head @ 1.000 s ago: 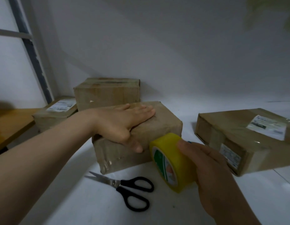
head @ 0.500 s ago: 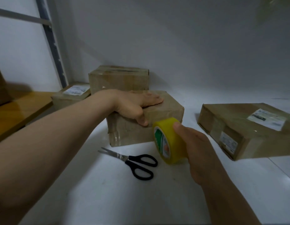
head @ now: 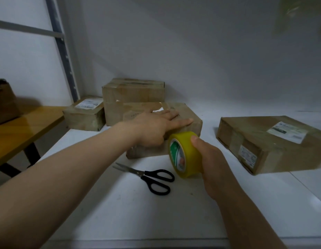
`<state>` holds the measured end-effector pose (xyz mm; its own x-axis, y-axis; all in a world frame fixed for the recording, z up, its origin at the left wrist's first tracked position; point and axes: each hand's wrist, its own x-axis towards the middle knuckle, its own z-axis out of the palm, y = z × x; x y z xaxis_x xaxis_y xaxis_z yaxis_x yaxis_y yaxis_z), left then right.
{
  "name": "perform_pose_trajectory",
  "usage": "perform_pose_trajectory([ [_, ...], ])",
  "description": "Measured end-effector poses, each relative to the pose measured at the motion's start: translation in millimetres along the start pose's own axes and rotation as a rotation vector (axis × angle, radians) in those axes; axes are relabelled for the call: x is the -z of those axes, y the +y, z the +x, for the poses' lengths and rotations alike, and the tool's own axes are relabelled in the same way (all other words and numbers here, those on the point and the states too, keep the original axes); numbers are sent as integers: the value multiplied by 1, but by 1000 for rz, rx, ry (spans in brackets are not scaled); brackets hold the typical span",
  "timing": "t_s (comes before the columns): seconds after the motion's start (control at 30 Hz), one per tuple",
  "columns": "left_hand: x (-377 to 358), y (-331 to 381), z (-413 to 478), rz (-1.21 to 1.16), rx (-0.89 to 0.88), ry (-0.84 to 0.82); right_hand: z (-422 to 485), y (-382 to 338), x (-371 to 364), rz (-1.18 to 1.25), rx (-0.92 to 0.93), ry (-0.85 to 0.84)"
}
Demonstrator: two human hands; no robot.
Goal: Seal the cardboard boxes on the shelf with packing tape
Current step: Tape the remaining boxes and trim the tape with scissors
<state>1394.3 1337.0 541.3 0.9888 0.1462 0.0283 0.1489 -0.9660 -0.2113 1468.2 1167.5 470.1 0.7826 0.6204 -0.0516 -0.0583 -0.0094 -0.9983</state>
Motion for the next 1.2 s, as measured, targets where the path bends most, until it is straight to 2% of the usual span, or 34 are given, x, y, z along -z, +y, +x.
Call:
perform_pose_trajectory([
  [0.13, 3, -14, 5, -14, -42, -10, -4, 2, -8, 74, 26, -160],
  [0.17, 3, -15, 5, -4, -47, -17, -4, 5, -10, 52, 46, -161],
  [0.23, -1, -17, 3, -2, -64, 5, -5, 4, -9, -51, 125, -55],
  [0.3, -9, -18, 0, -53, -68, 158, -2, -6, -1, -203, 320, 117],
  [0.37, -24, -19, -3, -126, -43, 409, 10, -23, 8, -494, 561, 218],
  [0.4, -32, -18, -3, -126, -18, 533, 20, -33, 10, -640, 623, 206],
  [0.47, -47, -17, -3, -72, 40, 719, 40, -52, 9, -801, 651, 64],
  [0.53, -55, -18, -3, 18, 100, 794, 55, -61, 5, -839, 563, -93],
  [0.6, -57, -19, -5, 111, 171, 826, 63, -63, 2, -883, 484, -157],
  [0.7, -54, -3, -8, 108, 219, 790, 63, -69, -1, -1016, 468, -72],
  [0.8, -48, 15, -10, -70, 402, 670, 56, -76, -8, -1208, 467, 1],
  [0.93, -38, 22, -7, -300, 538, 669, 56, -75, -16, -1304, 500, 117],
  [0.97, -33, 24, -6, -400, 585, 631, 58, -74, -15, -1268, 492, 106],
  [1.03, -21, 34, -6, -646, 638, 515, 64, -71, -12, -1040, 410, -17],
  [1.1, -15, 46, -2, -934, 555, 370, 64, -71, -9, -783, 330, -121],
  [1.13, -15, 54, -1, -1105, 517, 313, 64, -70, -6, -760, 330, -135],
  [1.2, -18, 66, 1, -1440, 497, 271, 64, -72, -1, -867, 373, -89],
])
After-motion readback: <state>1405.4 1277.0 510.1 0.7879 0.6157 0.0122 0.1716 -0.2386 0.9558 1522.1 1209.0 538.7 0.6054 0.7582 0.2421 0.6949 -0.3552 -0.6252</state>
